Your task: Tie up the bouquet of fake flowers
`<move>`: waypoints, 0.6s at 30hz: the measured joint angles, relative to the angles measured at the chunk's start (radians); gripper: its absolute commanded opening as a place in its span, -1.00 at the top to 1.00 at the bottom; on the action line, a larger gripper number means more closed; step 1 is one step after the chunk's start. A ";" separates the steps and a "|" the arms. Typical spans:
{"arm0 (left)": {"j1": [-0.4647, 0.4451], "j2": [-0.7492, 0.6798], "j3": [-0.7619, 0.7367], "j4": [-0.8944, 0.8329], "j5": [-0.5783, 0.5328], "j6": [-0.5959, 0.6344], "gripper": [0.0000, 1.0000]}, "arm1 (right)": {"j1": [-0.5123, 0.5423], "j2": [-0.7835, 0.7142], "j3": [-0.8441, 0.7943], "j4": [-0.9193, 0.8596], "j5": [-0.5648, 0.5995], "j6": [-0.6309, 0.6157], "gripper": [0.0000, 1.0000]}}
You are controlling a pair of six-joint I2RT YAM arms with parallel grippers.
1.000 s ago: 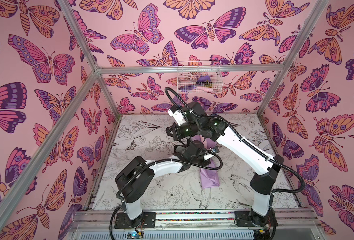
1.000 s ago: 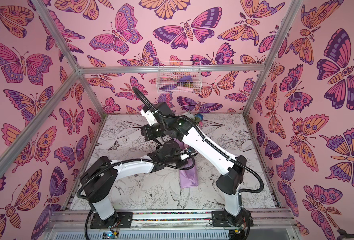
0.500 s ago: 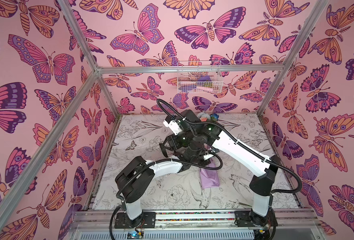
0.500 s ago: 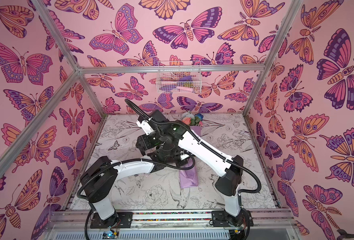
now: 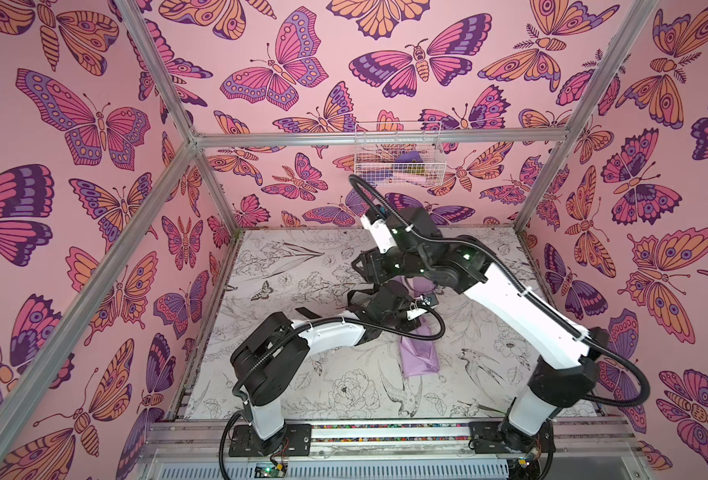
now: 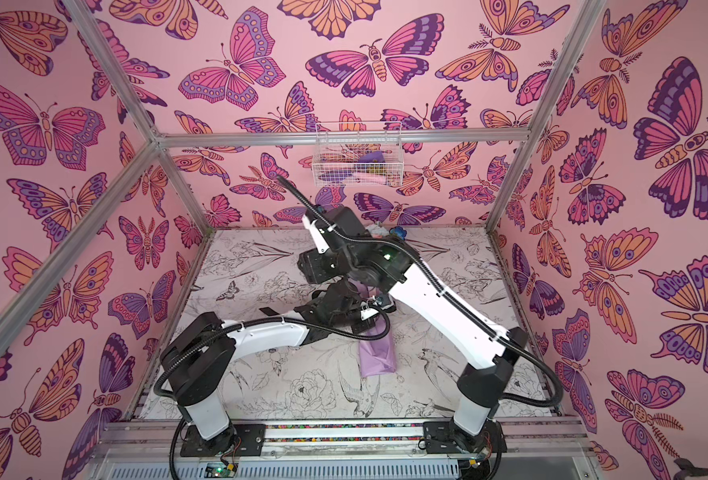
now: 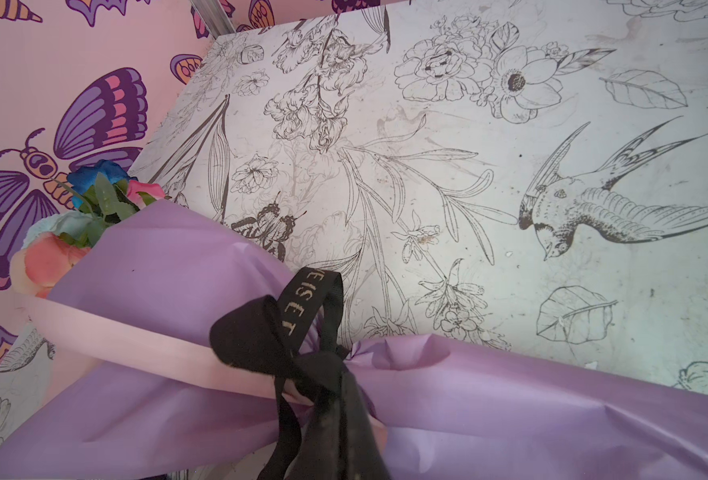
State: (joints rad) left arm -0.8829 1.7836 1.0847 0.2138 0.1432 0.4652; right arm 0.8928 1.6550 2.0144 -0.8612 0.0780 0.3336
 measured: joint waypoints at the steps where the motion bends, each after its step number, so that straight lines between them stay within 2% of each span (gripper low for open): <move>1: 0.000 0.000 0.000 0.000 -0.003 0.000 1.00 | -0.013 -0.043 -0.032 0.008 0.039 0.003 -0.33; 9: 0.034 0.001 0.000 0.018 0.014 -0.021 1.00 | -0.172 -0.391 -0.373 0.085 0.258 0.058 -0.39; 15: 0.085 0.002 0.001 0.025 0.063 -0.069 1.00 | -0.185 -0.612 -0.623 0.127 0.378 0.072 -0.52; 18: 0.114 0.012 0.011 0.025 0.093 -0.105 1.00 | -0.185 -0.701 -0.705 0.137 0.423 0.082 -0.43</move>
State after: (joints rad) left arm -0.7692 1.7958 1.0958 0.2390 0.2367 0.3599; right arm 0.7074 0.9543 1.3094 -0.7242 0.5007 0.4152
